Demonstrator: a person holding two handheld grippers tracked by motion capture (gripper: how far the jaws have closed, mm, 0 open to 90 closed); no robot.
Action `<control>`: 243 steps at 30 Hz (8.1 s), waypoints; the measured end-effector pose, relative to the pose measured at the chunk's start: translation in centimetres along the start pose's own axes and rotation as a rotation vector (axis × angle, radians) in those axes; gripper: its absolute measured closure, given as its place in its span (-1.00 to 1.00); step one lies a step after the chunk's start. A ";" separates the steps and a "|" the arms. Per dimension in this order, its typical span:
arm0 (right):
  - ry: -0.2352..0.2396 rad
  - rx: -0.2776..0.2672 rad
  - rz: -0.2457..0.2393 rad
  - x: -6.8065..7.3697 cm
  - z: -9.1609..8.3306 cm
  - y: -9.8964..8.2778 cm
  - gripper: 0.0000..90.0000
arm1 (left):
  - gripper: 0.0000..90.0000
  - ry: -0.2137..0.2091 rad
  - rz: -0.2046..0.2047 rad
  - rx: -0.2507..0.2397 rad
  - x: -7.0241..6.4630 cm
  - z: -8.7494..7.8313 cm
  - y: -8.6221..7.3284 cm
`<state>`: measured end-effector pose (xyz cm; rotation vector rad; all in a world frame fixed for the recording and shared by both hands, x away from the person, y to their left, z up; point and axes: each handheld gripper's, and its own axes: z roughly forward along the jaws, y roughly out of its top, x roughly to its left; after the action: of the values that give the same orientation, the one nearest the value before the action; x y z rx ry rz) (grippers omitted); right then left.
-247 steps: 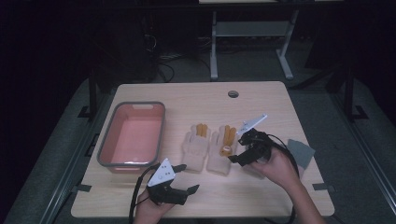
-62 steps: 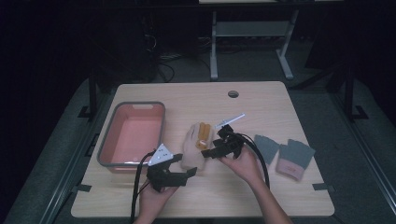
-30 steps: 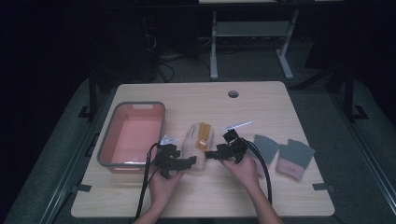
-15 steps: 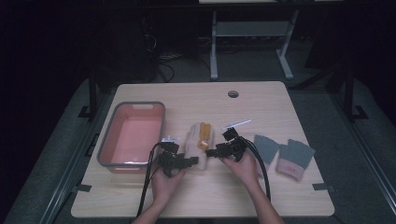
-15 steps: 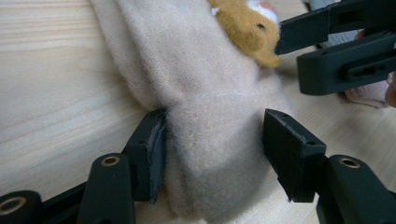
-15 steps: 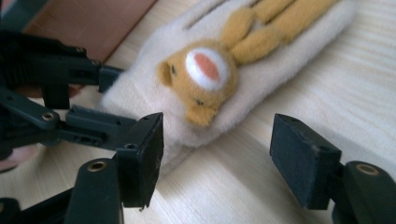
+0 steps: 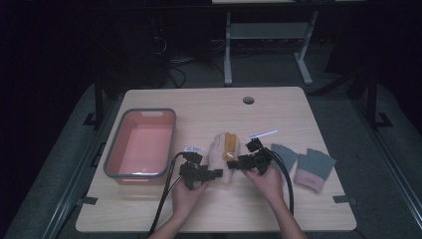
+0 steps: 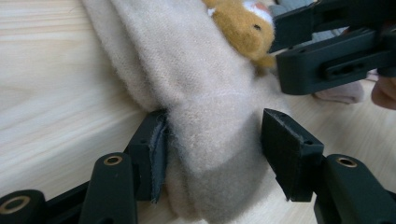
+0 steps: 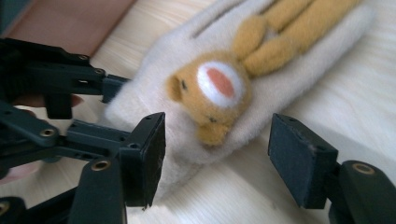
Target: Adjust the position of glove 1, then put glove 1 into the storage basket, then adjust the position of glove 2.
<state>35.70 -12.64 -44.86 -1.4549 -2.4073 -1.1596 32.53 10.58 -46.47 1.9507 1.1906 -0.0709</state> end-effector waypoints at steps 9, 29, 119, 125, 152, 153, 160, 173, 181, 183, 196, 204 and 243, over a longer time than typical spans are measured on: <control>0.014 -0.003 0.062 -1.1 0.1 -0.8 -0.19 | -0.24 -0.045 -0.036 0.007 -0.1 0.2 0.3; 0.016 -0.012 0.101 -0.8 1.3 -0.8 0.10 | 0.07 -0.071 -0.064 0.027 0.9 0.2 0.3; 0.140 -0.070 0.138 1.3 -1.7 2.9 0.74 | 0.50 -0.247 -0.105 -0.031 1.7 -3.0 3.8; 0.141 -0.073 0.130 1.6 -2.5 3.5 0.74 | 0.50 -0.263 -0.107 -0.041 1.6 -3.6 4.3; 0.148 -0.071 0.099 3.3 -3.1 5.5 0.74 | 0.50 -0.260 -0.095 -0.064 1.7 -5.9 5.5; 0.149 -0.070 0.097 3.4 -3.1 5.6 0.74 | 0.50 -0.257 -0.095 -0.064 1.7 -6.0 5.5; 0.152 -0.069 0.091 3.8 -3.3 6.5 0.73 | 0.50 -0.262 -0.094 -0.078 1.9 -6.7 6.1; 0.163 -0.079 0.088 4.8 -3.5 7.9 0.74 | 0.51 -0.261 -0.097 -0.094 2.1 -8.4 7.0; 0.178 -0.092 0.069 5.7 -4.0 9.2 0.74 | 0.50 -0.265 -0.093 -0.111 2.3 -9.8 8.0; 0.179 -0.091 0.068 5.9 -4.1 9.6 0.74 | 0.50 -0.264 -0.089 -0.114 2.4 -10.1 8.2; 0.197 -0.097 0.058 7.2 -4.0 11.6 0.74 | 0.51 -0.260 -0.101 -0.136 3.0 -12.2 9.2; 0.212 -0.097 0.051 8.2 -3.4 13.0 0.74 | 0.51 -0.251 -0.108 -0.146 3.9 -13.7 9.7; 0.288 -0.074 -0.028 14.5 1.2 17.3 0.74 | 0.51 -0.175 -0.104 -0.210 8.2 -21.2 8.5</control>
<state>41.98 2.92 -29.70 -1.1812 -2.2164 -1.3724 36.06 28.88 -30.98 1.6647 1.1348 -0.1607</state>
